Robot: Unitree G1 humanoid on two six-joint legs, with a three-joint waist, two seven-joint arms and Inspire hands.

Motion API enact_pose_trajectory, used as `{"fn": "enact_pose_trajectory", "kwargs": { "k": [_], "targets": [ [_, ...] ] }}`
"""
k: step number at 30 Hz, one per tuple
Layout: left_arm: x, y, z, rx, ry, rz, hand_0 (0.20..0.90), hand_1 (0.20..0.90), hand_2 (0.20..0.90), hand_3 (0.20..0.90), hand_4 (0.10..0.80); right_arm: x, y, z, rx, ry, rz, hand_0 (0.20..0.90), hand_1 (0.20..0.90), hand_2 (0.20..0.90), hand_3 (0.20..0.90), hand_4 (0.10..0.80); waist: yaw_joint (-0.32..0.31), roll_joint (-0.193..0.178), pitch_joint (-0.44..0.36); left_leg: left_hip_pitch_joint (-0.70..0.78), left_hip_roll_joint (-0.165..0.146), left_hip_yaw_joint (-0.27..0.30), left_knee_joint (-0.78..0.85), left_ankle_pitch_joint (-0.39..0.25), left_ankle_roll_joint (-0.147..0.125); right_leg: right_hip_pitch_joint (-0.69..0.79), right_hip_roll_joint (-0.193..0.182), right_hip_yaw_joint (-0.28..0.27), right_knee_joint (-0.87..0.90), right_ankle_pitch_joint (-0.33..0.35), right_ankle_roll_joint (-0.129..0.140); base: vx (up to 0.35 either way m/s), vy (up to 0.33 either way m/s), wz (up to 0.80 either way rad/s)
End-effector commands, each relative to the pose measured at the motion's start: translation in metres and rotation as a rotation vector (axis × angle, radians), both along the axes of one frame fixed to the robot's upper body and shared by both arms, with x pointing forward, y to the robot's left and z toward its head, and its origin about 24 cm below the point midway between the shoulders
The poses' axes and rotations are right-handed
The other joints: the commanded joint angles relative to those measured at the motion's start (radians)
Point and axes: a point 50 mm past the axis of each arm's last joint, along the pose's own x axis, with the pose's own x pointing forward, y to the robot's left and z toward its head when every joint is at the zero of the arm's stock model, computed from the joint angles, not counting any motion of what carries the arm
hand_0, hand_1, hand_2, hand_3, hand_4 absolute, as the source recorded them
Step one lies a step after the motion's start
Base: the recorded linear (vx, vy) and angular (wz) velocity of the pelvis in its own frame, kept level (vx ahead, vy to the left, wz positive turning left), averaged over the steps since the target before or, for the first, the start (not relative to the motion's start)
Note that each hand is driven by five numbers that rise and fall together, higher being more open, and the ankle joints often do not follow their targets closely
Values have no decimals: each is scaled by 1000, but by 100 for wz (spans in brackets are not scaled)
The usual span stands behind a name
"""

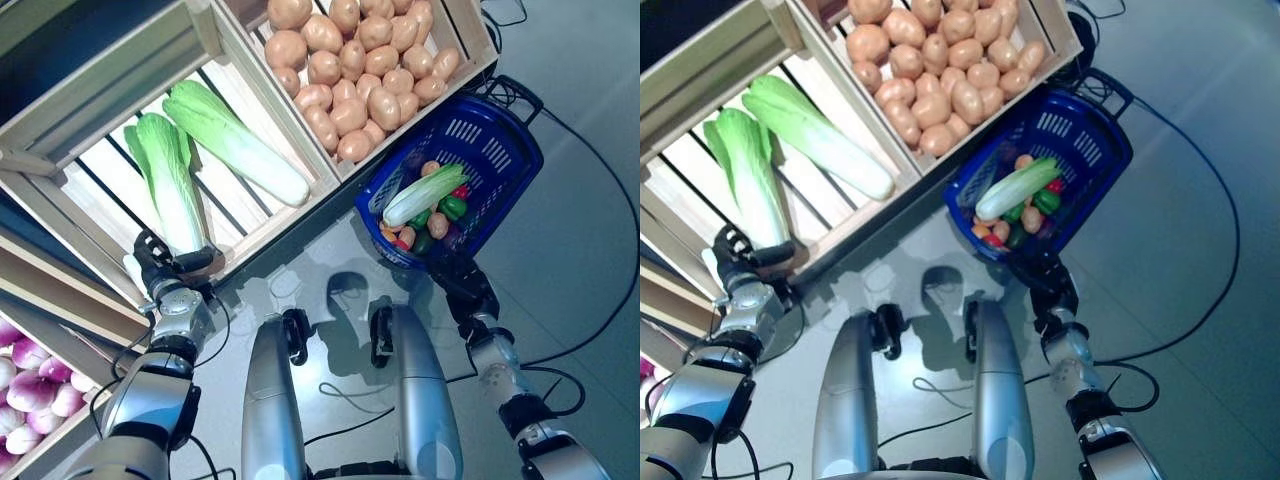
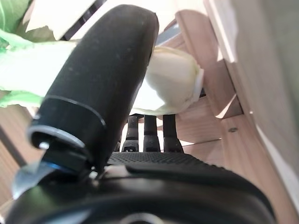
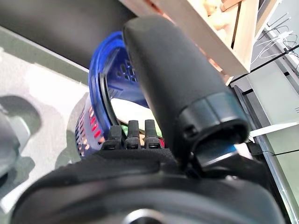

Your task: Put vegetables into the basket

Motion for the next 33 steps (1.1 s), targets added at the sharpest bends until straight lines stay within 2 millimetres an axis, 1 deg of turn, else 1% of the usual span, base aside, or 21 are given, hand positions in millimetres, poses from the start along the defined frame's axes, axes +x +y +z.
{"fn": "enact_pose_trajectory", "kwargs": {
  "k": [1,2,3,4,5,7,9,12,13,16,19,21,24,28,29,30,31,33],
  "targets": [
    [9,20,29,24,10,-7,900,900,900,900,800,11,-7,28,65,-136,-68,900,900,900,900,800,-23,-33,-31,26,22,30,108,-139,14,13,16,1,-64,77,-8,-87,-52,-6],
    [10,22,33,30,7,0,900,900,900,900,800,13,-7,29,64,-142,-66,900,900,900,900,800,-23,-33,-31,15,23,27,114,-141,14,2,17,0,-56,75,-8,-48,-32,-1],
    [10,23,35,39,6,5,829,829,829,829,753,14,-7,30,63,-145,-62,900,900,900,900,800,-23,-33,-31,8,24,25,120,-142,14,-6,17,0,-48,73,-8,-36,-35,-7],
    [11,25,41,74,-6,23,524,524,524,524,549,16,-7,31,63,-148,-59,900,900,900,900,800,-22,-33,-32,-5,24,22,135,-146,12,-17,18,1,-36,69,-7,-18,-39,-21],
    [11,26,45,95,-23,35,300,300,300,300,400,16,-7,32,63,-149,-58,900,900,900,900,800,-20,-32,-33,-10,24,20,140,-147,11,-22,18,1,-30,67,-7,-13,-46,-24],
    [11,27,49,110,-47,49,300,300,300,300,400,16,-6,31,64,-148,-57,900,900,900,900,800,-17,-31,-38,-11,25,18,141,-150,8,-27,18,-1,-23,62,-7,-11,-44,30],
    [10,27,50,125,-59,58,300,300,300,300,400,14,-6,29,63,-144,-58,900,900,900,900,800,-16,-29,-42,-8,25,16,140,-150,6,-25,19,-1,-21,60,-6,4,-33,47],
    [6,26,42,126,-58,55,300,300,300,300,400,8,-6,21,66,-125,-62,900,900,900,900,800,-13,-27,-52,19,22,17,127,-148,-1,1,15,-7,-34,61,-5,47,-19,7],
    [2,27,36,121,-51,50,300,300,300,300,400,4,-7,17,63,-113,-62,900,900,900,900,800,-14,-26,-59,45,22,21,115,-146,-3,25,11,-9,-48,64,-3,87,-9,-17],
    [-4,28,28,117,-42,39,300,300,300,300,400,-3,-10,10,56,-97,-63,900,900,900,900,800,-17,-22,-72,91,24,33,91,-141,-6,64,5,-13,-73,69,-2,81,-1,-13],
    [-10,30,18,114,-27,20,300,300,300,300,400,-7,-11,3,47,-68,-72,900,900,900,900,800,-17,-16,-98,182,24,49,15,-126,-16,144,-4,-17,-139,82,3,89,1,1],
    [-13,32,15,111,-23,16,300,300,300,300,400,-9,-11,1,44,-57,-76,900,900,900,900,800,-15,-13,-111,222,24,55,-27,-115,-19,177,-9,-18,-172,89,6,56,-2,-3],
    [-18,33,6,104,-15,2,300,300,300,300,400,-13,-13,-7,47,-33,-87,900,900,900,900,800,-7,-5,-143,334,25,68,-166,-72,-30,273,-22,-25,-270,117,12,62,-19,-1],
    [-30,33,-11,85,15,-17,300,300,300,300,400,-25,-14,-21,60,0,-101,900,900,900,900,800,7,0,-184,481,17,71,-340,-14,-39,409,-31,-34,-394,151,22,80,-46,7],
    [-37,34,-20,77,33,-19,300,300,300,300,400,-31,-14,-27,67,20,-108,900,900,900,900,800,12,1,-208,532,10,75,-425,38,-37,465,-29,-39,-477,193,17,114,-60,3],
    [-42,33,-29,64,53,-25,300,300,300,300,400,-37,-14,-34,71,38,-112,900,900,900,900,800,17,2,-226,579,0,72,-479,54,-38,514,-28,-43,-525,202,20,93,-52,0],
    [-44,32,-31,61,55,-25,300,300,300,300,400,-38,-14,-36,72,43,-113,900,900,900,900,800,18,2,-230,592,-3,72,-493,59,-38,528,-28,-45,-538,205,21,144,-35,0],
    [-53,29,-45,52,86,-32,300,300,300,300,400,-49,-11,-47,83,72,-121,900,900,900,900,800,28,0,-262,665,-23,64,-576,87,-41,610,-29,-59,-627,224,27,158,-36,3]
  ]
}}
